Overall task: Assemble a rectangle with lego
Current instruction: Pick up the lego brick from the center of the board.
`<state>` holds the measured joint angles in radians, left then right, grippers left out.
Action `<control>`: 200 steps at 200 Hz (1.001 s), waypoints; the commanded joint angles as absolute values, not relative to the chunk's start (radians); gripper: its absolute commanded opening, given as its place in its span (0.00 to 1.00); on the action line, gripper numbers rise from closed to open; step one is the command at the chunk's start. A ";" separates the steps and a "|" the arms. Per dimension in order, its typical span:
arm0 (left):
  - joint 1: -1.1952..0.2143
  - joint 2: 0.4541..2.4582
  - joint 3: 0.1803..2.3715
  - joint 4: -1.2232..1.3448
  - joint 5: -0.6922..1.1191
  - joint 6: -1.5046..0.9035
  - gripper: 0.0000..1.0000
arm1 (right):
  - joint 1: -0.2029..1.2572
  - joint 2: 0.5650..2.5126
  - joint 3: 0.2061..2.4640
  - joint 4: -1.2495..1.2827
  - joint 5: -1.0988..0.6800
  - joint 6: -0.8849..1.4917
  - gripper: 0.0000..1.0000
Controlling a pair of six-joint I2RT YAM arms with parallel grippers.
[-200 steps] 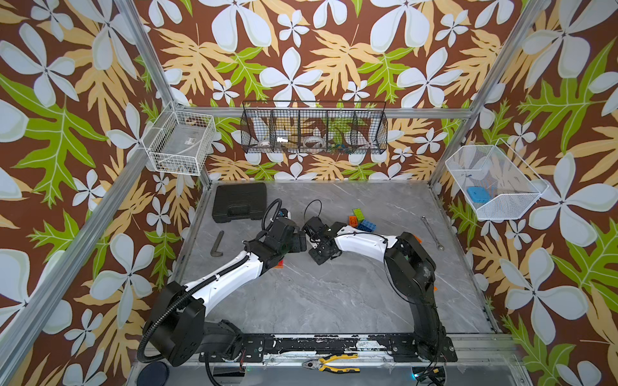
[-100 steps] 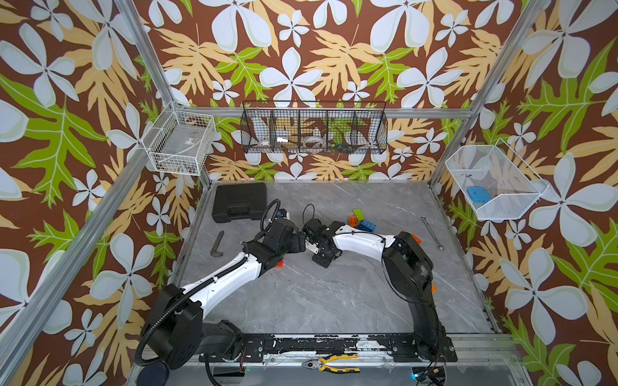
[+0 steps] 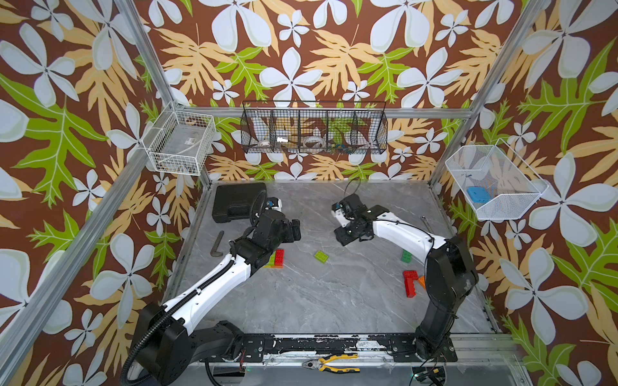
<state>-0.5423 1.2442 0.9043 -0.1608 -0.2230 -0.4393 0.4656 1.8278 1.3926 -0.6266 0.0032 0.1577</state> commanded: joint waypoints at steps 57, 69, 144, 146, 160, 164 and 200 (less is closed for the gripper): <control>-0.657 1.417 0.882 -0.042 -0.136 -0.499 0.89 | 0.422 2.114 1.684 -0.618 0.281 0.313 0.59; -0.657 1.414 0.878 -0.049 -0.151 -0.488 0.89 | 0.422 2.157 1.729 -0.629 0.293 0.318 0.58; -0.656 1.399 0.865 -0.066 -0.177 -0.464 0.90 | 0.422 2.255 1.789 -0.625 0.245 0.351 0.49; -0.656 1.398 0.866 -0.066 -0.178 -0.463 0.90 | 0.422 2.255 1.789 -0.626 0.246 0.352 0.49; -0.657 1.397 0.868 -0.066 -0.179 -0.462 0.90 | 0.422 2.260 1.784 -0.625 0.246 0.355 0.48; -0.656 1.397 0.869 -0.066 -0.179 -0.461 0.89 | 0.422 2.261 1.783 -0.623 0.245 0.357 0.48; -0.657 1.394 0.871 -0.068 -0.179 -0.462 0.90 | 0.423 2.277 1.777 -0.617 0.242 0.360 0.41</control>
